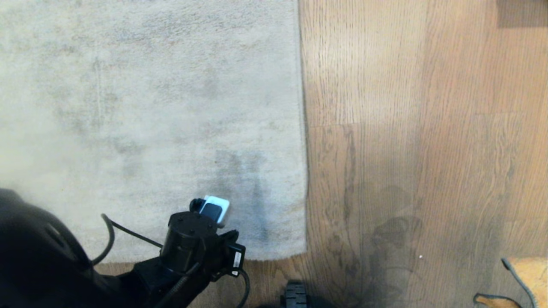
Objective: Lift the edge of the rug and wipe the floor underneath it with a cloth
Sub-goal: Lay down the carpet
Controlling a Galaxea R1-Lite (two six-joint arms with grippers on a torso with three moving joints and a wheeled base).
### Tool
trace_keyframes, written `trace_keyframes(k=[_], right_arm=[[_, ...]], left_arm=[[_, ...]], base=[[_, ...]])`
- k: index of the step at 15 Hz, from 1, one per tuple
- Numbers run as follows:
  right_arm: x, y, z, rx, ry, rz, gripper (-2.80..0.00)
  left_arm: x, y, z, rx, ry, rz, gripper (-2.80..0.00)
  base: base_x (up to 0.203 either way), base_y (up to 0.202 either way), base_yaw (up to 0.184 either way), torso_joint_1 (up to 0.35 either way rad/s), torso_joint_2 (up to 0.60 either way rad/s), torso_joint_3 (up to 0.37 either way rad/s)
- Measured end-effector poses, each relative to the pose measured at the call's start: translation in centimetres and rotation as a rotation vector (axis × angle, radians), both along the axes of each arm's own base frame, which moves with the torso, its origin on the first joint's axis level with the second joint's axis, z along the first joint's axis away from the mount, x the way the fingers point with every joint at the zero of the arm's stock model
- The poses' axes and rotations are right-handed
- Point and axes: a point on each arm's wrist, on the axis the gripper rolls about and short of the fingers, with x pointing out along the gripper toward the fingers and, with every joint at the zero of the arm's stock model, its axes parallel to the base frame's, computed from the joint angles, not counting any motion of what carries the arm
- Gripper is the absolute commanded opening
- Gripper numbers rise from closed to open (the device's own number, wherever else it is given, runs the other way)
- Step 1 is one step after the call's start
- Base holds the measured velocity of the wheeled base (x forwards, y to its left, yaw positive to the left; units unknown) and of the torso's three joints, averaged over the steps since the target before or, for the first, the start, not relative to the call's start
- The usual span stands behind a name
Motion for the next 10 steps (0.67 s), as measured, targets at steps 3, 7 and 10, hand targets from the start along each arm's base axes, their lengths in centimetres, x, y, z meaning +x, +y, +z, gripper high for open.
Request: trace_keyframes(k=[3,7,10], right_arm=[[0.0,0.0,0.0,0.000,0.000,0.000,-2.80],[0.0,0.0,0.0,0.000,0.000,0.000,-2.80],[0.0,0.0,0.0,0.000,0.000,0.000,-2.80]], left_arm=[[-0.3,-1.4,-1.8,0.011,0.056,-0.028,-2.80],[0.3,-3.1,-3.6,0.009,0.072,-0.071,-2.80],[1.5,-4.4,-4.4,-0.005,0.070,-0.120,-2.80]], base=[[0.000,0.000,0.000,0.000,0.00,0.000],[0.000,0.000,0.000,0.000,0.00,0.000],[0.000,0.000,0.000,0.000,0.00,0.000]])
